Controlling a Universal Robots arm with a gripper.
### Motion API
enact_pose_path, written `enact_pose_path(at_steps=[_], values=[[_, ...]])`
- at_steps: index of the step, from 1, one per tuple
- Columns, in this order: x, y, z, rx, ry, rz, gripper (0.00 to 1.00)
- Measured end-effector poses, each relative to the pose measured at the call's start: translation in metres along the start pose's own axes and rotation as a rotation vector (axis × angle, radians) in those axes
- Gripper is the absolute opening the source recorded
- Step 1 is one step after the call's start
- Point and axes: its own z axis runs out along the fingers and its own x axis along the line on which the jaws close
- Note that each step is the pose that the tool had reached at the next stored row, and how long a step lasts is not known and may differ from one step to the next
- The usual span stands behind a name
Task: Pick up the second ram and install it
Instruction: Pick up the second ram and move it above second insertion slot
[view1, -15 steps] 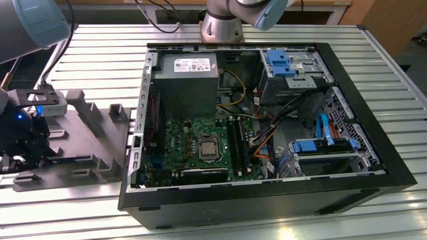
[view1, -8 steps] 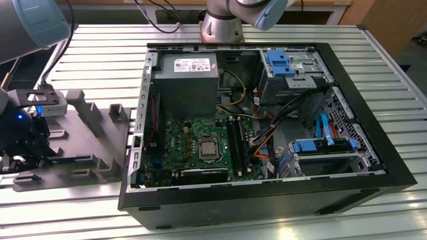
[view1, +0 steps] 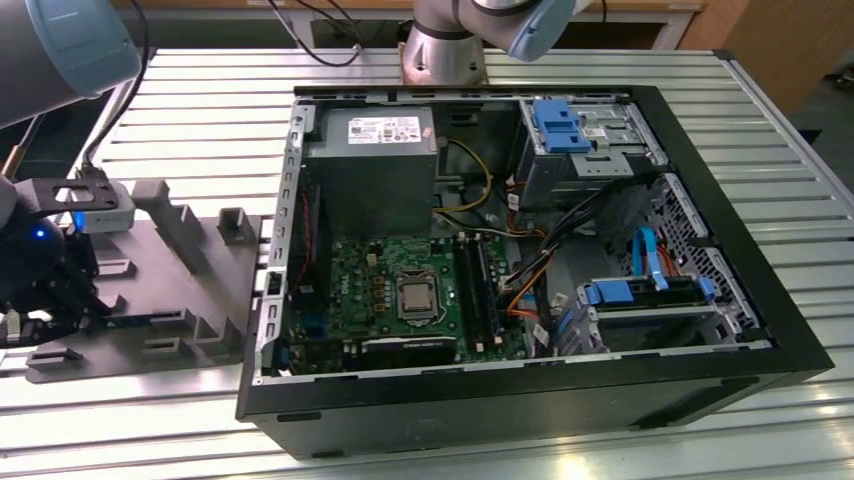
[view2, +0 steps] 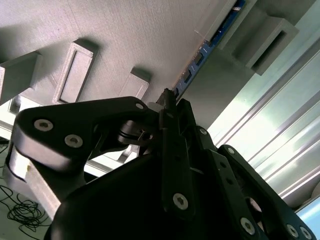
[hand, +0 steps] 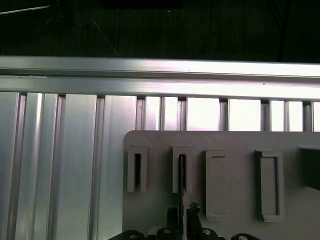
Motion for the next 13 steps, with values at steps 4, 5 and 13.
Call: enact_pose_path(at_steps=[4,5,13], values=[[0.0000,0.0000,0.0000,0.0000,0.0000,0.000,0.22],[0.0000,0.0000,0.0000,0.0000,0.0000,0.000,0.22],[0.0000,0.0000,0.0001,0.0000,0.0000,0.000,0.13]])
